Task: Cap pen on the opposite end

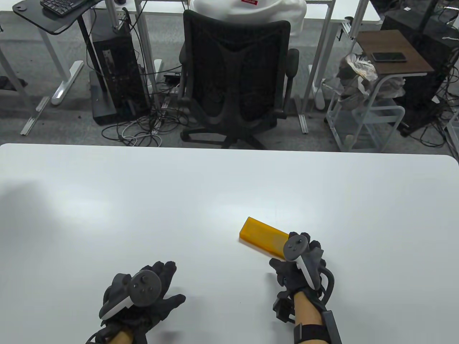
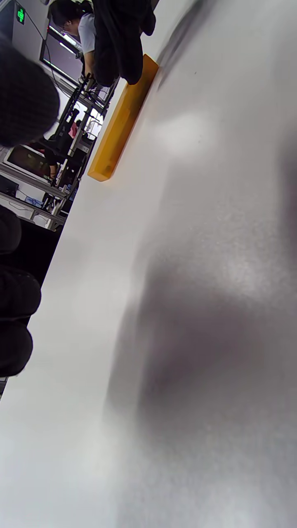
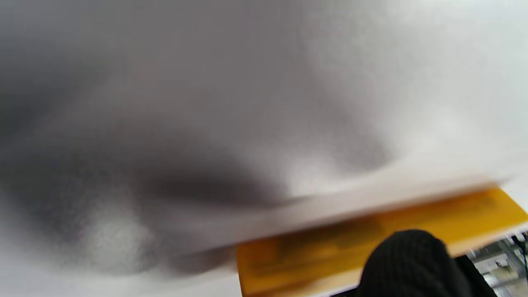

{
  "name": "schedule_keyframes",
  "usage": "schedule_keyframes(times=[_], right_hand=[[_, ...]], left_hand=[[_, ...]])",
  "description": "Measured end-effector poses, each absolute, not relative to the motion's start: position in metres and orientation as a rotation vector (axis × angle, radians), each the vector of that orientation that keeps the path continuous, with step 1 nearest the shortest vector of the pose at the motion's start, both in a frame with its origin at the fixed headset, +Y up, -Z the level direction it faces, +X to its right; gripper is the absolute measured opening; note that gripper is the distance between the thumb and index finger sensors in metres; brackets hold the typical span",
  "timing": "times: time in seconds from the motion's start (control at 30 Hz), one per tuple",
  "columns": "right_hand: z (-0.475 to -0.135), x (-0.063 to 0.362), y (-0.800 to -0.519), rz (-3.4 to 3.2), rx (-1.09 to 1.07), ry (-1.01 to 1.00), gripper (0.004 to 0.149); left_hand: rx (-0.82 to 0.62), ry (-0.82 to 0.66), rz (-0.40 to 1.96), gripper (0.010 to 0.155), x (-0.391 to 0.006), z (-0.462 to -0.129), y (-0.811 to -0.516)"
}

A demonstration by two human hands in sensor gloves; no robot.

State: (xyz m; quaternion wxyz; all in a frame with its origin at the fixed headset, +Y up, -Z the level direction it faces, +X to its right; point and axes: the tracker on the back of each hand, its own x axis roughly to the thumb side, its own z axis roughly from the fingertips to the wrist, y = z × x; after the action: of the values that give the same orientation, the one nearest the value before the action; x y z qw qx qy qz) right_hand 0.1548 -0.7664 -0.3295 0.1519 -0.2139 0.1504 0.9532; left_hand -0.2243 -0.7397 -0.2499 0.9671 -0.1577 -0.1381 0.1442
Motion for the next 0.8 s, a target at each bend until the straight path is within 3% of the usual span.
schedule_keyframes(times=[0.13, 0.4, 0.7, 0.8], right_hand=[[-0.333, 0.152, -0.780, 2.720, -0.620, 0.567, 0.088], [-0.334, 0.143, -0.773, 2.898, -0.664, 0.332, 0.085], [-0.331, 0.145, -0.766, 2.899, -0.662, 0.259, 0.089], [-0.328, 0.141, -0.753, 2.933, -0.558, 0.222, 0.089]], left_hand=[[-0.334, -0.271, 0.295, 0.089, -0.227, -0.250, -0.742], [-0.325, -0.262, 0.303, 0.089, -0.231, -0.250, -0.740], [-0.310, -0.258, 0.295, 0.089, -0.232, -0.250, -0.738], [-0.283, -0.245, 0.296, 0.089, -0.234, -0.251, -0.735]])
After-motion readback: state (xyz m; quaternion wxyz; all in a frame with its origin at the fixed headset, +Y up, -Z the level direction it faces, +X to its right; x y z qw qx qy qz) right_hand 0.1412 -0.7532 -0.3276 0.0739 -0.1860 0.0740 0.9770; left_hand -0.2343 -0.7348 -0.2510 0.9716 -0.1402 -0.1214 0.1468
